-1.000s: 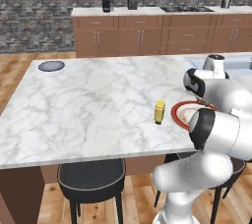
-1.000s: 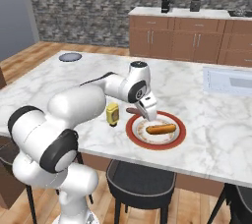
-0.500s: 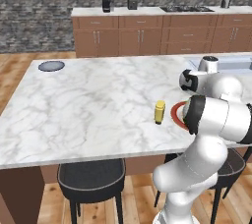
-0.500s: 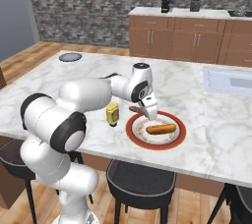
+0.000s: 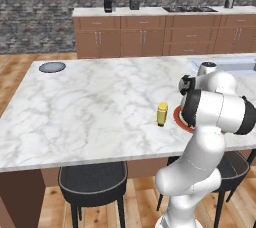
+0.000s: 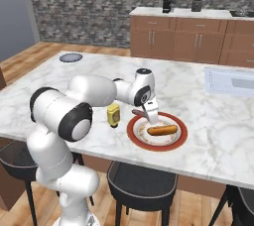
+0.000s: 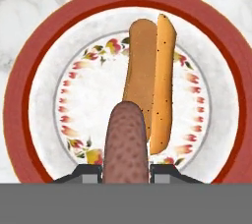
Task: Move the hot dog bun to the plate on the dining table and place the condiment next to that plate. Then navigate to the fridge and take the sausage and place it on the plate as well.
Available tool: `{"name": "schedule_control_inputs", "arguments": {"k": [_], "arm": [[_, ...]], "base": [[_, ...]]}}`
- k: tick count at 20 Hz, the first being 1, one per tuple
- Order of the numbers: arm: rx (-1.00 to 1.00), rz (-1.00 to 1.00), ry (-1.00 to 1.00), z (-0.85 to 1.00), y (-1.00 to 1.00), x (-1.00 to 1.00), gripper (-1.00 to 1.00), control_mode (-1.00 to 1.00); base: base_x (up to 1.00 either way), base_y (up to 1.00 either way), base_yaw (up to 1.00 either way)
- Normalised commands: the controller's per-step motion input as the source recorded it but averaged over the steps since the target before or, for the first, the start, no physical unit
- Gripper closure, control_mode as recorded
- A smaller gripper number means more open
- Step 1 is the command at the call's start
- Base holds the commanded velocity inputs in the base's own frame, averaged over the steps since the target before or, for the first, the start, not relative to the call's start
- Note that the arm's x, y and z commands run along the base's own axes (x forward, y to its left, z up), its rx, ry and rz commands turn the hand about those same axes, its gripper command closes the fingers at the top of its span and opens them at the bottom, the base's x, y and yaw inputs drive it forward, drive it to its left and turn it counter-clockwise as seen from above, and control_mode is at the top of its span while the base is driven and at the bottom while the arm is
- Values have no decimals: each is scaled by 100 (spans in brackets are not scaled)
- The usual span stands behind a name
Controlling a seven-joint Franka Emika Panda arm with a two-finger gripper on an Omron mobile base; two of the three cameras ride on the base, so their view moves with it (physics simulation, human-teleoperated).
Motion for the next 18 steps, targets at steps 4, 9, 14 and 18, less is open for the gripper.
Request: {"name": "schedule_control_inputs", "arguments": {"k": [4, 9, 14, 18], "arm": [[0, -2, 0, -37, -7, 23, 100, -100], [0, 0, 0, -17, -12, 28, 100, -100], [0, 0, 0, -13, -11, 22, 100, -100], [0, 0, 0, -13, -6, 23, 100, -100]], "base": [[0, 0, 0], [0, 0, 0], [0, 0, 0], [0, 0, 0]]}}
